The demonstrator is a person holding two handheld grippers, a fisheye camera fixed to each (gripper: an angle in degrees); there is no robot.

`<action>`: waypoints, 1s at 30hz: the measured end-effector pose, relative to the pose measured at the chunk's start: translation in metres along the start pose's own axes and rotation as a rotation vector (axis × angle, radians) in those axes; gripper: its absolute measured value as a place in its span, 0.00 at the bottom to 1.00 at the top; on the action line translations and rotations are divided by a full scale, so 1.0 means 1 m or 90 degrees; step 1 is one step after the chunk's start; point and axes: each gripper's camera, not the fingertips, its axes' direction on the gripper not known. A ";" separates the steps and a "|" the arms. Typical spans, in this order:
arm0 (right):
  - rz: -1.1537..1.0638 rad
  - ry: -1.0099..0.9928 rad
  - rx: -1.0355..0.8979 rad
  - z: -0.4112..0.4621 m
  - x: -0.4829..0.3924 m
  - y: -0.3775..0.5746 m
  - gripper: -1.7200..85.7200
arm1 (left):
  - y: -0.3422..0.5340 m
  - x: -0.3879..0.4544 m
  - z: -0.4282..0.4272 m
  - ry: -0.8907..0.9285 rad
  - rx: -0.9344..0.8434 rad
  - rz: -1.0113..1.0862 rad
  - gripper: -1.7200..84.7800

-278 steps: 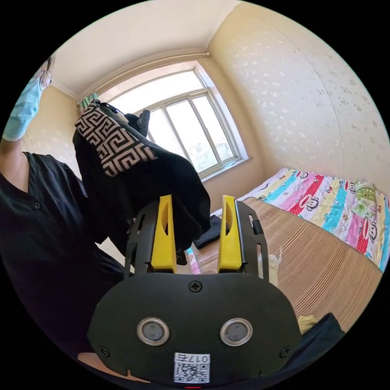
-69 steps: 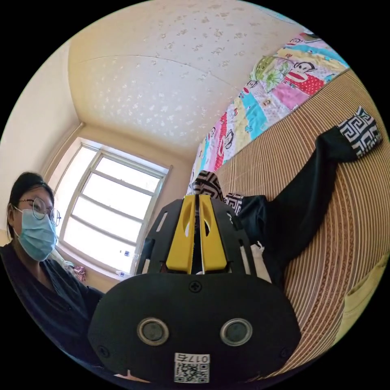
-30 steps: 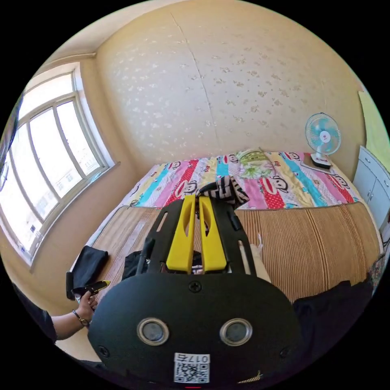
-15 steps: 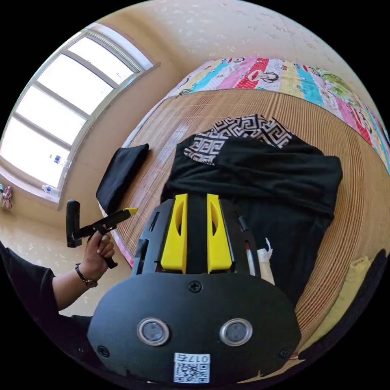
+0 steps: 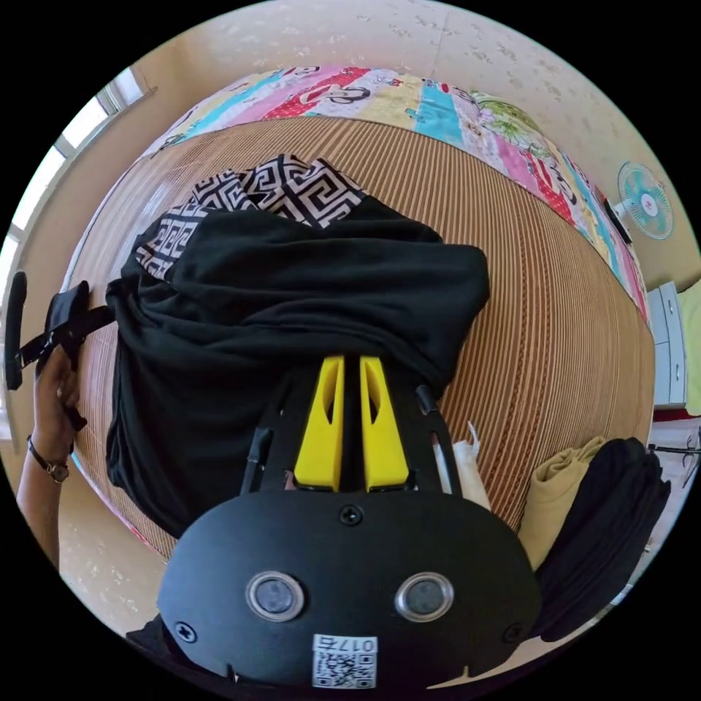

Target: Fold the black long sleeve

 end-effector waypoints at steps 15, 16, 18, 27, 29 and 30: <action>0.181 -0.200 -0.087 -0.058 0.194 0.198 0.12 | 0.189 -0.097 -0.045 0.129 -0.107 -0.058 0.13; 0.188 -0.230 -0.109 -0.051 0.199 0.202 0.12 | 0.189 -0.100 -0.045 0.133 -0.115 -0.065 0.09; 0.218 -0.253 -0.111 -0.052 0.206 0.209 0.10 | 0.186 -0.108 -0.039 0.164 -0.153 -0.060 0.05; 0.198 -0.262 -0.141 -0.150 0.226 0.303 0.03 | 0.254 -0.180 -0.091 0.238 -0.267 -0.068 0.02; 0.148 -0.230 -0.142 -0.162 0.218 0.305 0.03 | 0.268 -0.194 -0.102 0.270 -0.265 -0.106 0.02; 0.137 -0.219 -0.150 -0.164 0.214 0.301 0.03 | 0.270 -0.197 -0.103 0.271 -0.266 -0.112 0.02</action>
